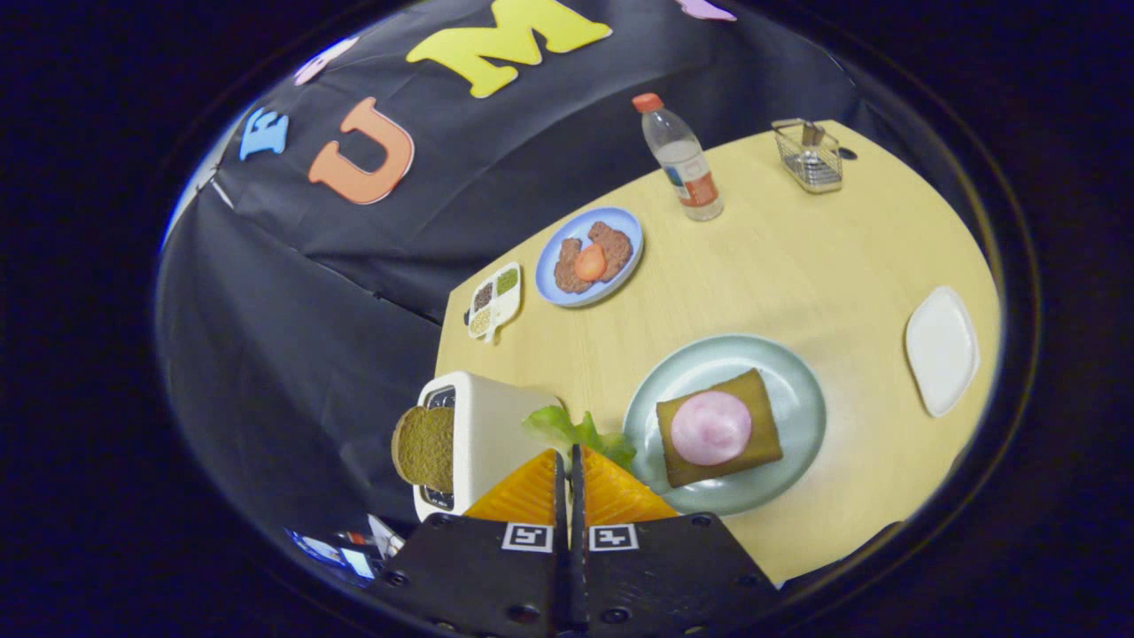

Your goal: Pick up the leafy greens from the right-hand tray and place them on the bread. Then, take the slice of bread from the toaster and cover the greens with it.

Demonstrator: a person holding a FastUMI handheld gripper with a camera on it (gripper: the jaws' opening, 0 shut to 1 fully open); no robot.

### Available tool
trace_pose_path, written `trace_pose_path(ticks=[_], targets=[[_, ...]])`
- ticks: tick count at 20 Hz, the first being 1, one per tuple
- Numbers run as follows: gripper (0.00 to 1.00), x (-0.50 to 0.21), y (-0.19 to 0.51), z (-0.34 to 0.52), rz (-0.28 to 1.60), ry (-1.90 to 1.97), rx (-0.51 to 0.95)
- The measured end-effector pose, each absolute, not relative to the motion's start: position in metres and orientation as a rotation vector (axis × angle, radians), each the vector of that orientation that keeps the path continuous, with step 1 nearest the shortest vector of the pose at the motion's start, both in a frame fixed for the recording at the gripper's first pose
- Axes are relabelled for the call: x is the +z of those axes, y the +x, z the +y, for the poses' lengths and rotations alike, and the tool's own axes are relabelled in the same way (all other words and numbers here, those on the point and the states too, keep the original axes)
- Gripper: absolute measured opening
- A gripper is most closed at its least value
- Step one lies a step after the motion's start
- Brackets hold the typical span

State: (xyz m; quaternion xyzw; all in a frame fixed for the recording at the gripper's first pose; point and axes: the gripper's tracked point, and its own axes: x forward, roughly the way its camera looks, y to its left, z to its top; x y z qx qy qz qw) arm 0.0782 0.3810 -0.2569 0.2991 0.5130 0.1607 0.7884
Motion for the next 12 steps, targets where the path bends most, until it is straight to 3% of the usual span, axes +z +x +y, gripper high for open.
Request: trace_pose_path(ticks=[7,12], targets=[[0.0,-0.315,0.086,0.323,1.119,0.516,0.161],[0.01,-0.333,0.088,0.299,1.131,0.456,0.106]])
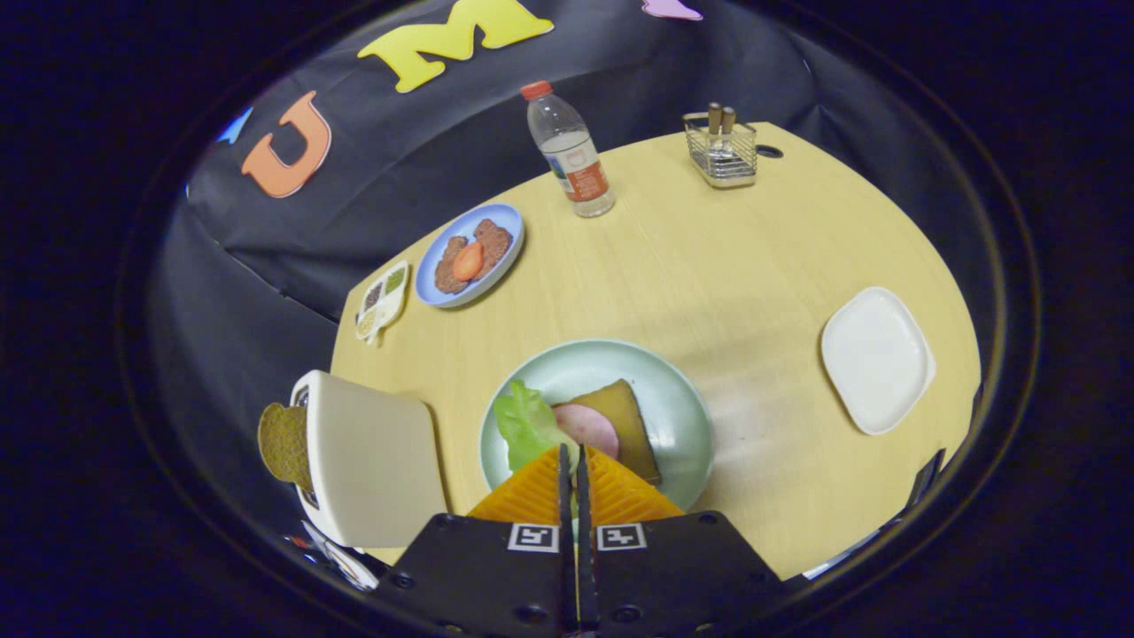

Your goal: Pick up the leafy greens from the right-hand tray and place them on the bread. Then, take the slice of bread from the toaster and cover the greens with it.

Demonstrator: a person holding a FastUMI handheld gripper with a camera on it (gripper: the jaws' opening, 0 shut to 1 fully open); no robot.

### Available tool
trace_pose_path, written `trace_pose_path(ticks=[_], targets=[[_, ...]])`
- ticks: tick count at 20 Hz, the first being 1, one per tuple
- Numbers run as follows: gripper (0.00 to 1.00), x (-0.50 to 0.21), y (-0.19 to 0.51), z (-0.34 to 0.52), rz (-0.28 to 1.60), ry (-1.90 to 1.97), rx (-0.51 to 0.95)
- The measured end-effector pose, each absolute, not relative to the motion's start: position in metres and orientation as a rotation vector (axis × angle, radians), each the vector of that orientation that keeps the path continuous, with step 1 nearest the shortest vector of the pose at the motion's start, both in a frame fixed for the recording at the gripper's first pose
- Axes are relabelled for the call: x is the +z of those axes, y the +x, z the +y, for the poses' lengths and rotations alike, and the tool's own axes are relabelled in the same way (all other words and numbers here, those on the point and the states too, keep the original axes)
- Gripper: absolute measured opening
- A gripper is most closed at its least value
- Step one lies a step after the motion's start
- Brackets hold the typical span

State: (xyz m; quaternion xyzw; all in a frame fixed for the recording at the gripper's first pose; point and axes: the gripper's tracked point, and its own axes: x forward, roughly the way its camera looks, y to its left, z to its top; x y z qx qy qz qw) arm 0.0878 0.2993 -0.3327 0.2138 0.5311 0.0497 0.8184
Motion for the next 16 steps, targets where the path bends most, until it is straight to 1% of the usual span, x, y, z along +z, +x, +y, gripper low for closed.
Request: trace_pose_path(ticks=[1,2,3,4,8,11,16], targets=[[0.01,-0.33,0.089,0.296,1.13,0.445,0.101],[0.12,-0.328,0.088,0.295,1.134,0.436,0.107],[0.19,-0.333,0.087,0.297,1.139,0.425,0.116],[0.29,-0.333,0.087,0.297,1.145,0.416,0.122],[0.67,-0.331,0.084,0.283,1.135,0.334,0.09],[0.96,-0.306,0.088,0.278,1.034,0.276,0.092],[0.96,-0.229,0.083,0.289,0.782,0.201,0.086]])
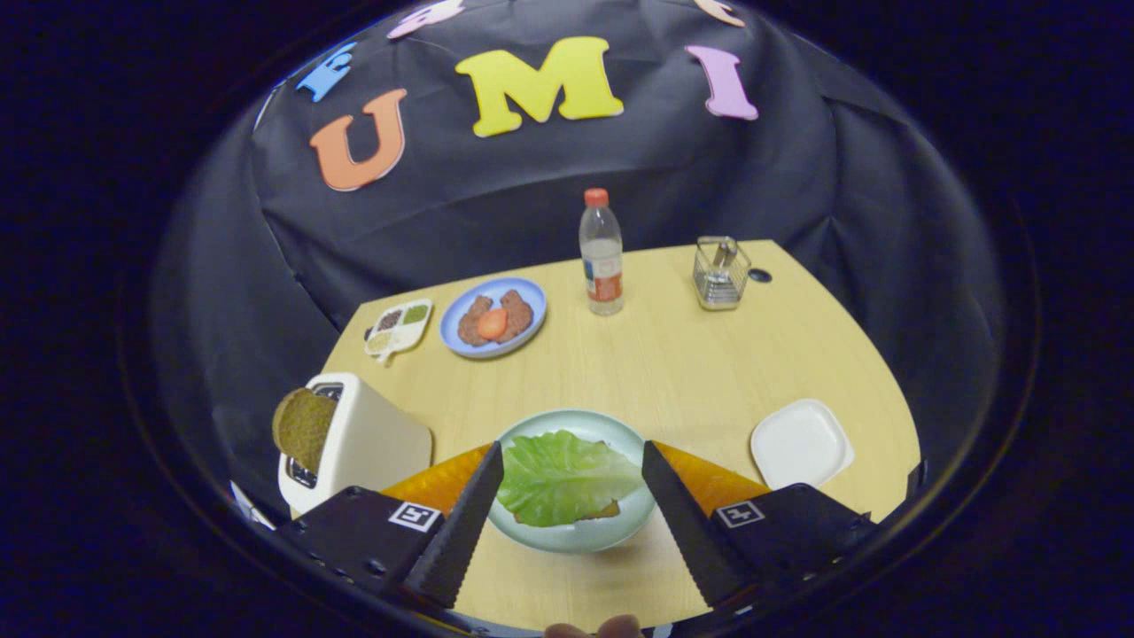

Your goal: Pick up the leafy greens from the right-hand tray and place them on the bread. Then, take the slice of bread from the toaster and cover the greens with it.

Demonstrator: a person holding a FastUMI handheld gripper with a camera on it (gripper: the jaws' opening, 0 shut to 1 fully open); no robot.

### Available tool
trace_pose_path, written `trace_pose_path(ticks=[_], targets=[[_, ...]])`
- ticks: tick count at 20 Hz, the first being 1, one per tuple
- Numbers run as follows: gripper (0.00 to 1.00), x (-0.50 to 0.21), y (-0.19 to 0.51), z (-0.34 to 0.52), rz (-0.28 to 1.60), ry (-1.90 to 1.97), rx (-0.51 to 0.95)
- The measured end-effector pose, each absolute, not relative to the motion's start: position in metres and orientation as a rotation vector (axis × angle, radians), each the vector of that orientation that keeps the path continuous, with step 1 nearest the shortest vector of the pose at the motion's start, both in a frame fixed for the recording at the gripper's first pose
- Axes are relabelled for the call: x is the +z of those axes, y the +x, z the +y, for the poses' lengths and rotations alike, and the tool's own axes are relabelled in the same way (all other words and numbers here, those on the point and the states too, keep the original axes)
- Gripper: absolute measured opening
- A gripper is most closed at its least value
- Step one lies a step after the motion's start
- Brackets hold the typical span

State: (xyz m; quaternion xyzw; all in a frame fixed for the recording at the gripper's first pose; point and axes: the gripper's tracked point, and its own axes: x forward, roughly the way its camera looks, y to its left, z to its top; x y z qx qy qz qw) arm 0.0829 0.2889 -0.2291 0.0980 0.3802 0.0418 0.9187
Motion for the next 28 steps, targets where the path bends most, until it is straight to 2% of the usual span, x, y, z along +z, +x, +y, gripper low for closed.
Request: trace_pose_path(ticks=[3,9,14,20,22,28], targets=[[0.96,-0.189,0.072,0.315,0.663,0.152,0.102],[0.97,-0.147,0.041,0.414,0.568,0.142,0.193],[0.97,-0.151,0.034,0.481,0.55,0.147,0.214],[0.96,-0.188,0.039,0.547,0.607,0.093,0.244],[0.92,-0.202,0.043,0.555,0.65,0.085,0.233],[0.5,-0.228,0.057,0.571,0.724,0.03,0.221]])
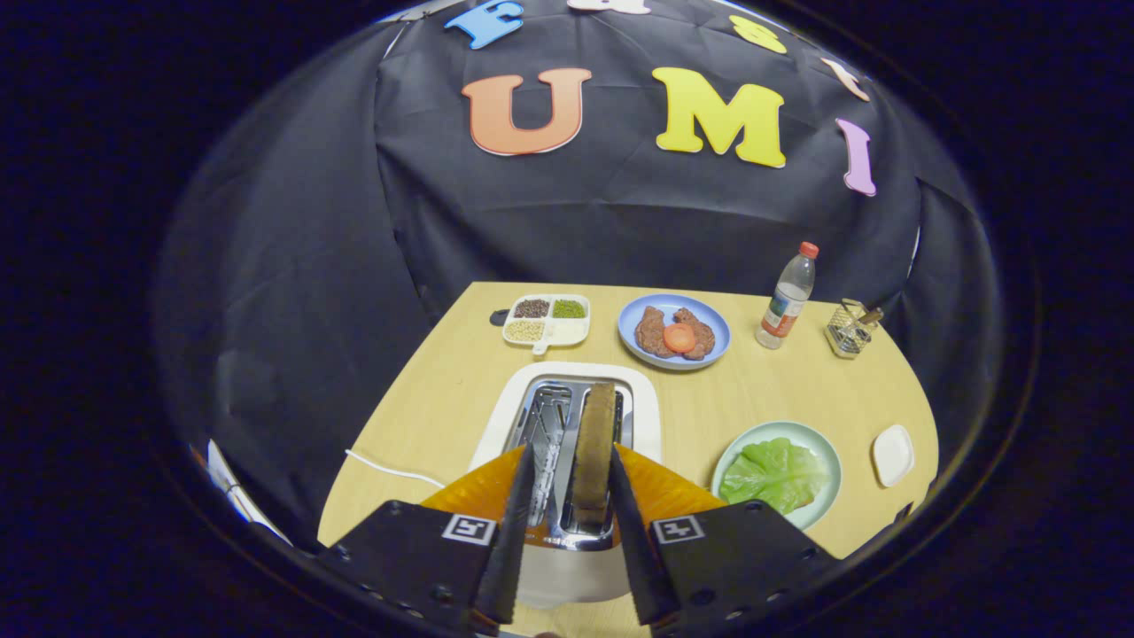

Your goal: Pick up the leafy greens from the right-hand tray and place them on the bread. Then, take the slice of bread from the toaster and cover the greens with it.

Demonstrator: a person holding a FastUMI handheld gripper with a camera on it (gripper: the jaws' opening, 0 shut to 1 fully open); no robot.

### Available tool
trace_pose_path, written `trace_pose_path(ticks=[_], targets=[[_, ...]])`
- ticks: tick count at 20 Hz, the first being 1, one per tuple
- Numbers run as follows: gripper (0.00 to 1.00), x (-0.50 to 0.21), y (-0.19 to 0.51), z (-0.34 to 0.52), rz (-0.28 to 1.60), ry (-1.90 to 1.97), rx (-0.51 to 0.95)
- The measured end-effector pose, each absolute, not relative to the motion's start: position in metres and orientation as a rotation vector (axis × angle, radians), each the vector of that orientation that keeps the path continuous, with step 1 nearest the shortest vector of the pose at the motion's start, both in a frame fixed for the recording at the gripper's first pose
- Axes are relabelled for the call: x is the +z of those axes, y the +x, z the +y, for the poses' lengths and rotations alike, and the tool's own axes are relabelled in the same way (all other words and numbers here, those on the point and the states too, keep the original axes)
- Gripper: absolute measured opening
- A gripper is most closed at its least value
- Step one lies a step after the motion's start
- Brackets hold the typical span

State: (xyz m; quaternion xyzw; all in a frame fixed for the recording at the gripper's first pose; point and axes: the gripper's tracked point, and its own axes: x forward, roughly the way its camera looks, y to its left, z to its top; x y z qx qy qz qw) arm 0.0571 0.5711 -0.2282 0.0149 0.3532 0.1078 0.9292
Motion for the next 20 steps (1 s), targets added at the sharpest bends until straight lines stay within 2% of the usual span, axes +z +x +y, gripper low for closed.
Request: trace_pose_path(ticks=[2,4,5,6,14,20], targets=[[0.25,-0.228,0.059,0.568,0.729,0.015,0.206],[0.14,-0.225,0.064,0.566,0.72,0.019,0.205],[0.14,-0.225,0.068,0.564,0.727,0.022,0.205],[0.05,-0.22,0.064,0.561,0.727,0.037,0.204],[0.05,-0.152,0.066,0.534,0.663,0.158,0.272],[0.05,-0.103,0.072,0.468,0.578,0.216,0.264]])
